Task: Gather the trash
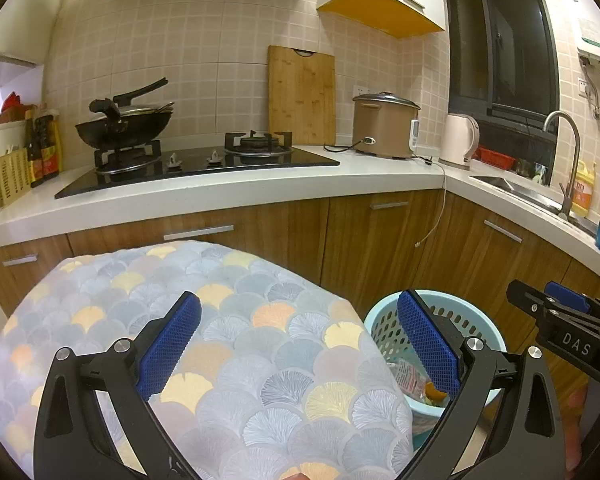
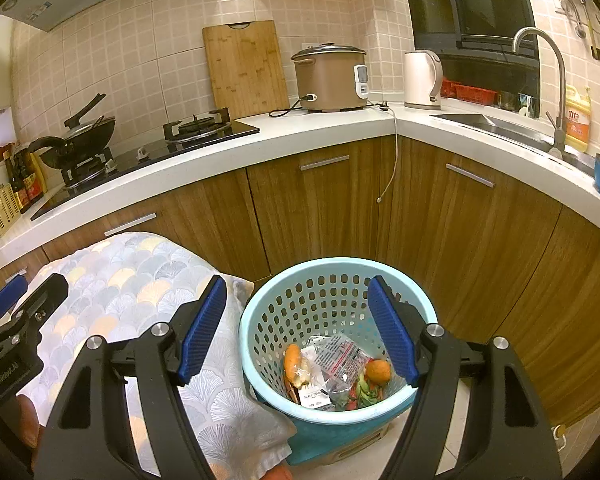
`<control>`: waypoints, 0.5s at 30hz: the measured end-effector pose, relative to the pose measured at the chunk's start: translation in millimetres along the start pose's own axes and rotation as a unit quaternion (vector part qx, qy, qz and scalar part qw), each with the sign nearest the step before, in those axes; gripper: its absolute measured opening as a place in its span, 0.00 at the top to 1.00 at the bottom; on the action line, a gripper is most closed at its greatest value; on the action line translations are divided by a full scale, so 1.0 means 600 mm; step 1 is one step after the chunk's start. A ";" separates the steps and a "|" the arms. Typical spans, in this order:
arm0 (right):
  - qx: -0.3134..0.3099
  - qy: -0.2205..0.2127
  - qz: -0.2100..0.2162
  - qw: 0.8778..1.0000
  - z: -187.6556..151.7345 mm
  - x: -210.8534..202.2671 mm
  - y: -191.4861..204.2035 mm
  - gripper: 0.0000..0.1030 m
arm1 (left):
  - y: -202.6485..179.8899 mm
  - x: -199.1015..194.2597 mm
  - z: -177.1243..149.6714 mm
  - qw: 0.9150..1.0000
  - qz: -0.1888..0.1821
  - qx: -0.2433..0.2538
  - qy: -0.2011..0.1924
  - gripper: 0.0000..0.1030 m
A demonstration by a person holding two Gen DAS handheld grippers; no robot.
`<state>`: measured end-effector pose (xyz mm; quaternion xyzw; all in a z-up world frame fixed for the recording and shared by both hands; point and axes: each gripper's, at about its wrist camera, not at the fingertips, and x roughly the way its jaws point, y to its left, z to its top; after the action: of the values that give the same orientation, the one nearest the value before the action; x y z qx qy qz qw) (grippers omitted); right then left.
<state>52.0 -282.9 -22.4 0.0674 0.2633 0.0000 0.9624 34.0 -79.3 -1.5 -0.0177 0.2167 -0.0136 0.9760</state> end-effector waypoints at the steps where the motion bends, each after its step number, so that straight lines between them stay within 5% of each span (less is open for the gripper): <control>1: 0.000 0.000 0.000 1.000 0.000 0.000 0.000 0.33 | 0.000 0.000 0.000 1.000 0.000 0.000 0.000 0.07; 15: 0.001 -0.004 -0.003 1.000 -0.001 0.000 -0.004 0.33 | 0.000 -0.005 0.007 1.000 0.006 0.007 -0.003 0.07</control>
<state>51.7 -285.5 -23.6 0.0678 0.2600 -0.0030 0.9632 33.1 -79.0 3.3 -0.0097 0.2139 -0.0093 0.9768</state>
